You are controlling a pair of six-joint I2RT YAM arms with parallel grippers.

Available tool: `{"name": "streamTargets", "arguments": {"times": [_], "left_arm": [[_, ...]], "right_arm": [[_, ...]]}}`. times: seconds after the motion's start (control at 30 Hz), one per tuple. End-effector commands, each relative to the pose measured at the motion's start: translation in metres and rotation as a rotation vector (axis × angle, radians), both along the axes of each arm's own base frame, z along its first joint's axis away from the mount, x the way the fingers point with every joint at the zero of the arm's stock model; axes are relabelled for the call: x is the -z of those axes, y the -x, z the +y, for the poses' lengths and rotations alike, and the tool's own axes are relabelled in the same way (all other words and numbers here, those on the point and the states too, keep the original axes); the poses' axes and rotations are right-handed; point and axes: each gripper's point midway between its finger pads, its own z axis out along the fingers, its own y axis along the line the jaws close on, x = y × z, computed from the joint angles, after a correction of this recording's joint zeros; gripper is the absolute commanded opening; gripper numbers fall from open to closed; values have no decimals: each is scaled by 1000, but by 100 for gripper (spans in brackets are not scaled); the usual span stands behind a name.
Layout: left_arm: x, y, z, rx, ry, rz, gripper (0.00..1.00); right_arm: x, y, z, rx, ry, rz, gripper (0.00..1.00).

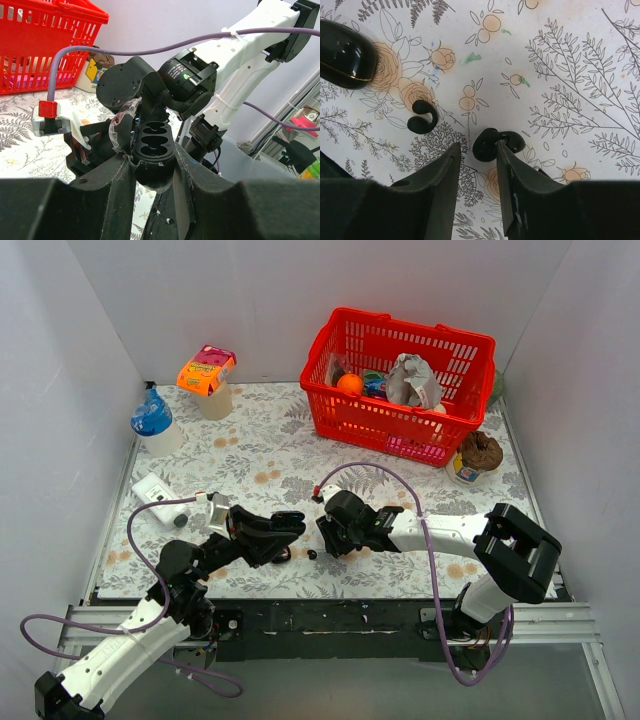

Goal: Insert the wireless bluetooth earbuds into the charging case
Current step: Pick up the earbud from the center of the board.

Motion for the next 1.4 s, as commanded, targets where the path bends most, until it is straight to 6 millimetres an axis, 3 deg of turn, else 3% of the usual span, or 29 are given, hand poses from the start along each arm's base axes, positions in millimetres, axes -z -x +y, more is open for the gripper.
{"name": "streamTargets", "arguments": {"times": [0.0,0.43,0.73,0.83,0.87,0.93,0.97,1.0,1.07,1.1,1.17,1.23,1.3,1.33,1.37], "left_arm": [[1,-2,0,-9,0,8,0],[0,-2,-1,-7,-1,10,0],[0,-5,-4,3,2,18,0],[-2,-6,-5,2,4,16,0],[-2,-6,-5,2,4,15,0],[-7,-7,-5,-7,5,-4,0],[-10,-7,-5,-7,6,-14,0],[-14,-8,-5,-10,9,-25,0],[-18,-10,-5,-21,0,-61,0],[-26,-10,-4,-24,7,-79,0],[-27,-11,-8,-16,-21,-99,0],[-30,-11,-14,20,-48,-113,0],[-29,3,-23,130,-77,-145,0],[-39,9,-25,171,-66,-182,0],[-28,20,-33,281,-99,-167,0]], "right_arm": [[-1,-7,-2,26,22,-22,40],[-4,-14,-18,80,70,-58,3],[-23,-6,-33,55,44,-80,1],[-53,1,-27,-9,-47,-104,1],[-78,3,-24,-28,-108,-131,1],[-103,15,-20,-121,-174,-127,1],[-133,22,-16,-170,-251,-147,1],[-150,35,-13,-244,-305,-124,1],[-170,48,-26,-310,-318,-116,1],[-193,55,-25,-353,-357,-121,1],[-212,70,-36,-420,-374,-121,1],[-245,91,-38,-520,-460,-129,1],[-273,112,-47,-612,-527,-136,1],[-280,119,-50,-642,-544,-134,1],[-286,126,-54,-670,-559,-141,1]]}}
